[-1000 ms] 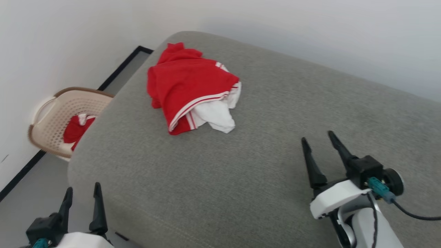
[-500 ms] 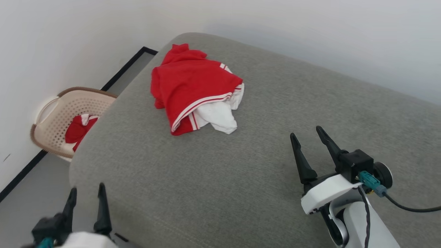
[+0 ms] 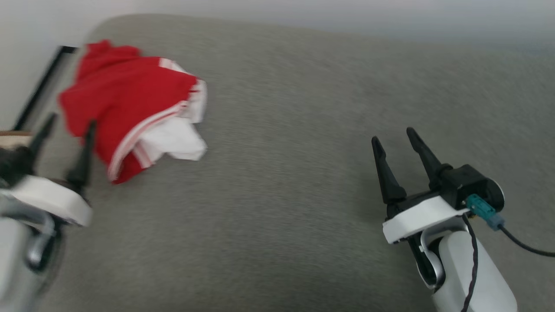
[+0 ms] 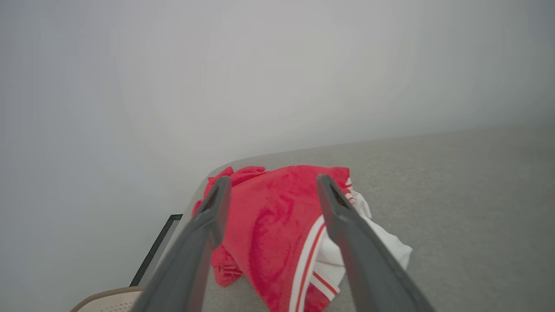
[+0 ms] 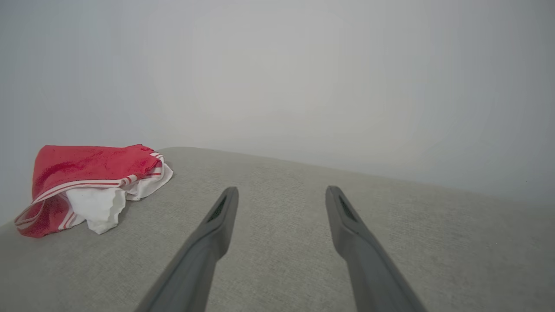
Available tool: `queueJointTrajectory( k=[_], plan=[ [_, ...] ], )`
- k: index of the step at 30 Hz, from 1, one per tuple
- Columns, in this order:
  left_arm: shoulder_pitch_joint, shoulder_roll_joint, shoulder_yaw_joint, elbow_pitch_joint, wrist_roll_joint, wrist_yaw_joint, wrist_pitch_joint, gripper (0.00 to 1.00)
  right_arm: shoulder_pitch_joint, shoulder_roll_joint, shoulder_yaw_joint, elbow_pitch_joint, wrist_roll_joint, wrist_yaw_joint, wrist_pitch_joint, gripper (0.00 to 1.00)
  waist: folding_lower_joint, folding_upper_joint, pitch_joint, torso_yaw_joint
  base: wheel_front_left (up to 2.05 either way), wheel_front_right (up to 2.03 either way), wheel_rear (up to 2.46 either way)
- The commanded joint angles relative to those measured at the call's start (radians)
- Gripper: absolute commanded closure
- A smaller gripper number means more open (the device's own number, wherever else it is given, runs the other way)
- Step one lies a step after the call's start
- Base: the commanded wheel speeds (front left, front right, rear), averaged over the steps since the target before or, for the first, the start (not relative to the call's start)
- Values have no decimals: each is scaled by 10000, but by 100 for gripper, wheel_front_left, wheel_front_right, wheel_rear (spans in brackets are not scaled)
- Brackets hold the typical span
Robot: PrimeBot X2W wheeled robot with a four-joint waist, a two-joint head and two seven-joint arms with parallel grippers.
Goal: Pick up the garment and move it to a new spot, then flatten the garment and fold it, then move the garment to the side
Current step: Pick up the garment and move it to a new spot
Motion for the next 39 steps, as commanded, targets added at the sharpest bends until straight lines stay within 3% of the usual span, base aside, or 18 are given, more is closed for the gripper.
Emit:
queueJointTrajectory(
  k=[1, 4, 5, 8, 13, 19, 24, 29, 31, 32, 39],
  plan=[
    [-683, 634, -506, 364, -697, 23, 295, 0, -153, -8, -42, -147, 169, -3, -53, 0, 0, 0, 1179, -1452, 0, 0, 0],
    [-1306, 1704, -1466, 1034, -1901, 23, 1086, 0, -140, -6, 14, -325, 351, -3, -53, 0, 0, 0, 1505, -1990, 0, 0, 0],
    [-1306, 1704, -1466, 1034, -1901, 23, 1086, 0, -140, -6, 14, -325, 351, -3, -53, 0, 0, 0, 1505, -1990, 0, 0, 0],
    [-1907, 2535, -2383, 1474, -3154, 23, 2020, 0, -109, -5, -29, -455, 491, -3, -51, 0, 0, 0, 1698, -2345, 0, 0, 0],
    [-2569, 3405, -3598, 2173, -4775, 23, 3406, 0, -205, -3, 10, -622, 618, -3, -53, 0, 0, 0, 1913, -2702, 0, 0, 0],
    [-3178, 3741, -4531, 3197, -5900, 22, 4937, 0, -351, -4, 99, -768, 618, -3, -52, 0, 0, 0, 2256, -2983, 0, 0, 0],
    [-3176, 3667, -5304, 3737, -6720, 24, 6182, 0, -469, -6, 212, -855, 635, -3, -52, 0, 0, 0, 2516, -3223, 0, 0, 0],
    [-3062, 3571, -5748, 3691, -7437, 25, 6636, 0, -433, -4, 269, -961, 687, -3, -54, 0, 0, 0, 2645, -3398, 0, 0, 0],
    [-3047, 3553, -5956, 3557, -7619, 24, 6581, 62, -390, -6, 235, -995, 677, -3, -52, 0, 0, 0, 2650, -3421, 0, 0, 0],
    [-3037, 3538, -6028, 3438, -7744, 20, 6527, 100, -370, -4, 210, -1005, 670, -3, -52, 0, 0, 0, 2635, -3421, 0, 0, 0],
    [-3604, 3831, -6270, 3539, -7552, -13, 5110, 100, -289, -4, 79, -983, 584, -3, -52, 0, 0, 0, 2226, -3245, 0, 0, 0]
  ],
)
